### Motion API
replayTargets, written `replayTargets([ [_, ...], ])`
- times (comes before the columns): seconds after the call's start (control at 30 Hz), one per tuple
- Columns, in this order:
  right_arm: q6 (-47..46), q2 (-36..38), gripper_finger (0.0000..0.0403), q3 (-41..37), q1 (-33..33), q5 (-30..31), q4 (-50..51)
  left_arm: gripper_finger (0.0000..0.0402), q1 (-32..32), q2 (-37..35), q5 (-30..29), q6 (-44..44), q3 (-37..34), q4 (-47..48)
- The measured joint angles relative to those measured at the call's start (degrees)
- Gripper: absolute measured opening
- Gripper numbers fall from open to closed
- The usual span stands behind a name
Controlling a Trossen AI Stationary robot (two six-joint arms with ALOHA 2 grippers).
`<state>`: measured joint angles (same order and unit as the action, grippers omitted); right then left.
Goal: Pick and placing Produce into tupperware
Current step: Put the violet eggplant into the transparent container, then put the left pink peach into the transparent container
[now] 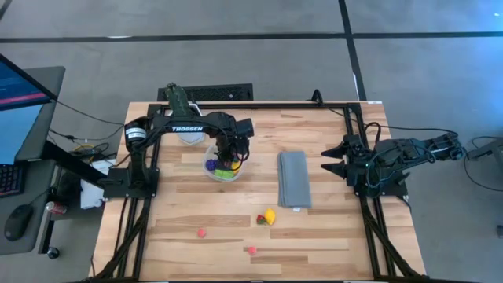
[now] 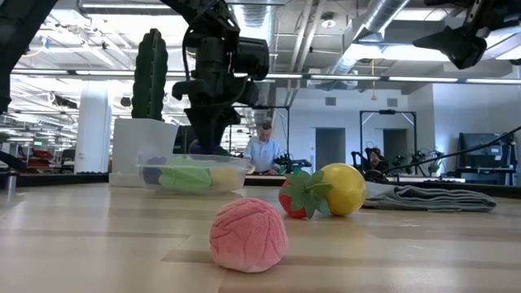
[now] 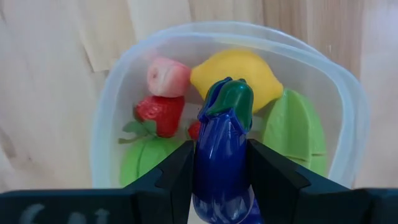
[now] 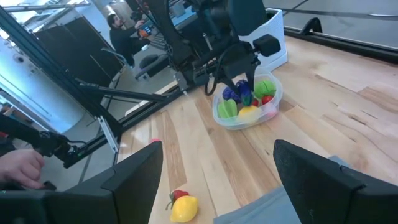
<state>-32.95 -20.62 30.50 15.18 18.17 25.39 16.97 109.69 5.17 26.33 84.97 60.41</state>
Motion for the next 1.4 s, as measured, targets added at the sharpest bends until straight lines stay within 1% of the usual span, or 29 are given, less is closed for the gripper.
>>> replayTargets([
  [0.3, 0.0, 0.0, 0.0328, 0.0, 0.0, 0.1, 0.0, 0.0132, 0.6, 0.0, 0.4, -0.1, 0.0, -1.0],
  [0.83, 0.0, 0.0, 0.0328, 0.0, 0.0, 0.1, 1.0, 0.0179, 1.4, 0.0, 2.1, -0.7, 0.0, -1.0],
  [1.1, 0.0, 0.0, 0.0328, 0.0, 0.0, 1.6, 1.0, 0.0180, 1.6, -0.3, 2.1, -0.3, 0.0, 0.3],
  [1.2, 0.3, 0.0, 0.0328, 0.0, 0.0, 1.7, 1.0, 0.0181, 1.8, -1.3, 2.1, -1.1, 0.0, 2.0],
  [1.4, 0.9, 0.0, 0.0328, 0.0, -0.3, 4.3, 1.1, 0.0181, 1.9, -4.7, 1.6, -2.9, 0.0, 3.3],
])
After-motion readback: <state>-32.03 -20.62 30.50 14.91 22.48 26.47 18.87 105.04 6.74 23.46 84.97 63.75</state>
